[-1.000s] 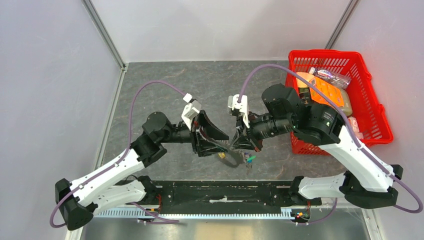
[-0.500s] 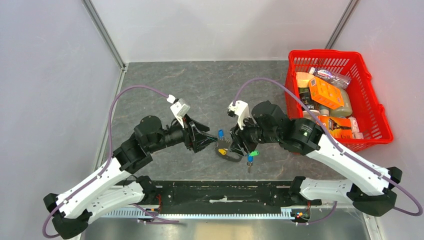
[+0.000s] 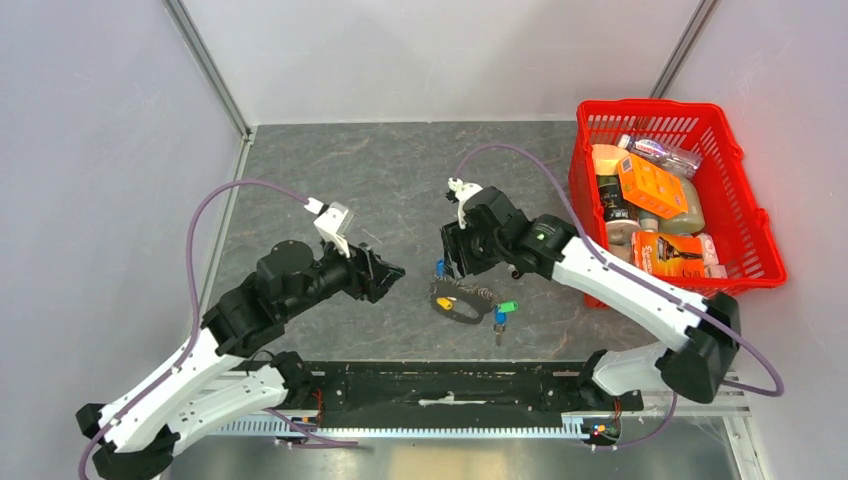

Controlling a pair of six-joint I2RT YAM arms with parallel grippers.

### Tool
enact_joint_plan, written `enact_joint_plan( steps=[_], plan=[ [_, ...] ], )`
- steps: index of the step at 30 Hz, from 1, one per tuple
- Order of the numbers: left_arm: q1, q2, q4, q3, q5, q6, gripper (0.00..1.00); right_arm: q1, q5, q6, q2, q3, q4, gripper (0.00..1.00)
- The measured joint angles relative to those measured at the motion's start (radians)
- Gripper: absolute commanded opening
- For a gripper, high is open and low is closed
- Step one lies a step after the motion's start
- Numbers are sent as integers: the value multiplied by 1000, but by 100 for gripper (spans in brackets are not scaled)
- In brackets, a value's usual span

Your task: Put the keys on the keyring

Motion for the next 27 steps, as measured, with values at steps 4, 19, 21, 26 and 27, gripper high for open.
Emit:
enact_joint_plan(
  steps=[4,19,21,26,27],
  plan=[
    [0,-34,-100,30,-101,9,73,-21,34,65,95,0,44,62],
    [0,-182,-198,4,-190,45,74,-67,155,326,343,-17,203,55],
    [0,-186,-201,-1,-190,46,74,-69,169,367,352,-27,227,53],
    [0,-195,-219,-10,-200,51,74,-69,185,461,358,-73,270,48],
    [0,-198,-221,-12,-203,52,74,-69,185,477,359,-79,277,48]
  ],
)
